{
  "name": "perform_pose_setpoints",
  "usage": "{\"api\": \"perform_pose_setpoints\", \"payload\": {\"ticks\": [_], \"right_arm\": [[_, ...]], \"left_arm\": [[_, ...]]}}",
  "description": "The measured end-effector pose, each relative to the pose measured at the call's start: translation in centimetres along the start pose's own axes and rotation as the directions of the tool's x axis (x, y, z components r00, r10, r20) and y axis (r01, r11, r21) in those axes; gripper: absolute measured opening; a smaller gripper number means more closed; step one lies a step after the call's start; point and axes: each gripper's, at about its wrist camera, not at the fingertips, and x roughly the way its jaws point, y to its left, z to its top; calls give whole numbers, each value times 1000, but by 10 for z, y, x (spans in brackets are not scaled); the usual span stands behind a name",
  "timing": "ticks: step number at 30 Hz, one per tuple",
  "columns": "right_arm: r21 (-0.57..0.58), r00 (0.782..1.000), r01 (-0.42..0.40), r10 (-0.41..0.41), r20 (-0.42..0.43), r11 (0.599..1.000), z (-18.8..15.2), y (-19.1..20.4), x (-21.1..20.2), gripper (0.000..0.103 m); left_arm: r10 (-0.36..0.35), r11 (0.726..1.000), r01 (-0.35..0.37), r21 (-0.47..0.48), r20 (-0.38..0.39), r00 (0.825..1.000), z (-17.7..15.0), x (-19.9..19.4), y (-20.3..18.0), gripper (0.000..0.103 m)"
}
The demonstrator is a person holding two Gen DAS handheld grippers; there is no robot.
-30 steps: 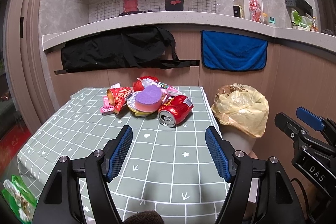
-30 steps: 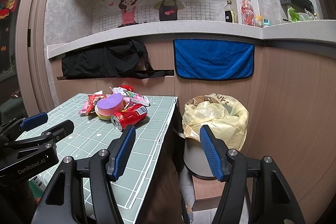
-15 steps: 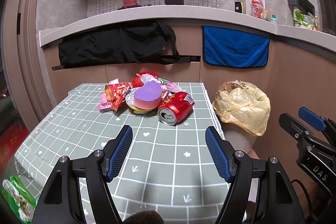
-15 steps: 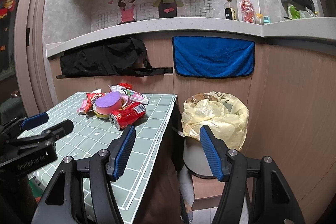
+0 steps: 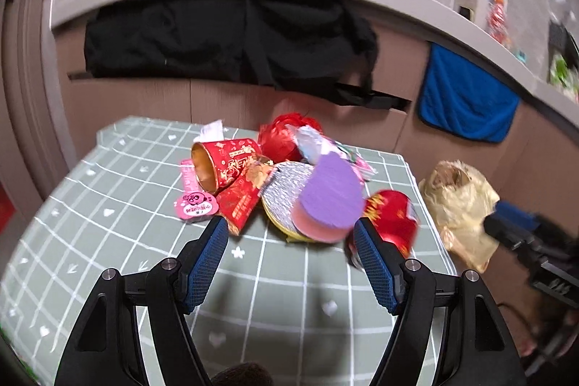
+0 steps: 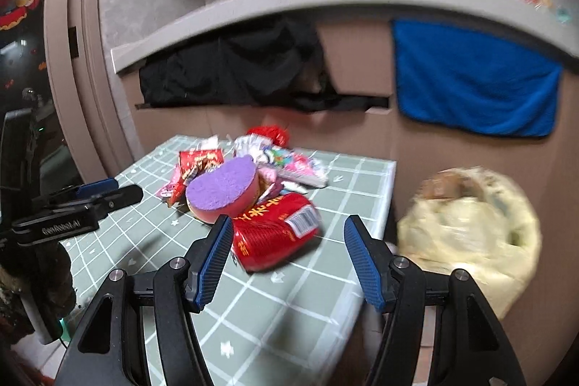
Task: Collect trash
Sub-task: 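Reach the right tool to the red can and close on it, then close the left tool on the purple-pink sponge while the right tool holds the can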
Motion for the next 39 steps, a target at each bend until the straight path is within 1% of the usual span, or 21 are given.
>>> {"api": "perform_pose_setpoints", "payload": {"ticks": [2, 4, 6, 8, 9, 11, 13, 14, 16, 18, 19, 20, 21, 22, 23, 25, 27, 29, 31, 35, 39], "right_arm": [[35, 998, -32, 33, -45, 999, 1, -2, 28, 61], [96, 993, -52, 62, -98, 994, -1, -7, 58, 61], [160, 988, -52, 73, -132, 986, -5, -12, 79, 61], [209, 979, -36, 77, -189, 977, -8, -17, 99, 61], [239, 977, -43, 91, -195, 970, -9, -20, 105, 60], [275, 968, -40, 106, -229, 961, -10, -23, 117, 61], [316, 955, -87, 169, -244, 945, -10, -27, 126, 62], [327, 947, -104, 194, -255, 939, -9, -28, 132, 62], [352, 916, -159, 271, -297, 922, -8, -29, 144, 62], [383, 868, -215, 355, -347, 899, -6, -32, 155, 61], [377, 854, -238, 378, -357, 895, -5, -33, 156, 57], [363, 849, -262, 392, -354, 894, -2, -32, 153, 52], [340, 847, -278, 396, -353, 898, 0, -32, 150, 51], [301, 858, -277, 376, -350, 913, 4, -31, 145, 51], [257, 876, -268, 346, -336, 928, 7, -32, 138, 51], [202, 897, -262, 316, -310, 944, 15, -35, 124, 50], [182, 911, -251, 295, -288, 951, 20, -42, 113, 50], [159, 934, -203, 240, -264, 966, 22, -53, 102, 50], [157, 951, -158, 193, -242, 975, 20, -63, 92, 50], [162, 955, -132, 170, -245, 978, 12, -68, 87, 50], [166, 955, -123, 162, -249, 979, 0, -67, 86, 50]], "left_arm": [[-28, 999, 27, -34, -18, 999, 4, 16, 12, 72], [-30, 998, 28, -60, -32, 999, 5, 26, 18, 72], [-39, 997, 36, -64, -54, 998, 5, 37, 23, 72], [-46, 997, 42, -61, -64, 997, 5, 43, 24, 72], [-47, 997, 43, -62, -67, 997, 5, 45, 25, 72], [-53, 997, 48, -66, -69, 996, 6, 48, 26, 73], [-63, 996, 58, -70, -68, 996, 8, 50, 28, 73], [-61, 996, 56, -69, -68, 996, 10, 50, 29, 73], [-59, 997, 54, -61, -85, 995, 15, 53, 28, 73], [-71, 996, 65, -53, -114, 991, 21, 55, 28, 73], [-74, 996, 69, -51, -121, 990, 24, 56, 27, 73], [-79, 996, 74, -46, -126, 989, 26, 56, 26, 73], [-82, 996, 77, -44, -127, 988, 28, 57, 25, 73], [-87, 996, 82, -43, -130, 988, 28, 58, 23, 73], [-99, 995, 94, -44, -139, 985, 29, 60, 19, 73], [-117, 993, 111, -45, -158, 981, 29, 68, 11, 73], [-129, 992, 126, -33, -169, 977, 29, 76, -1, 73], [-125, 992, 126, -6, -172, 977, 30, 87, -16, 73], [-118, 993, 120, -1, -180, 977, 30, 97, -23, 73], [-98, 995, 94, -31, -226, 969, 27, 118, -24, 73], [-147, 987, 127, -94, -250, 957, 27, 125, -13, 73]]}}
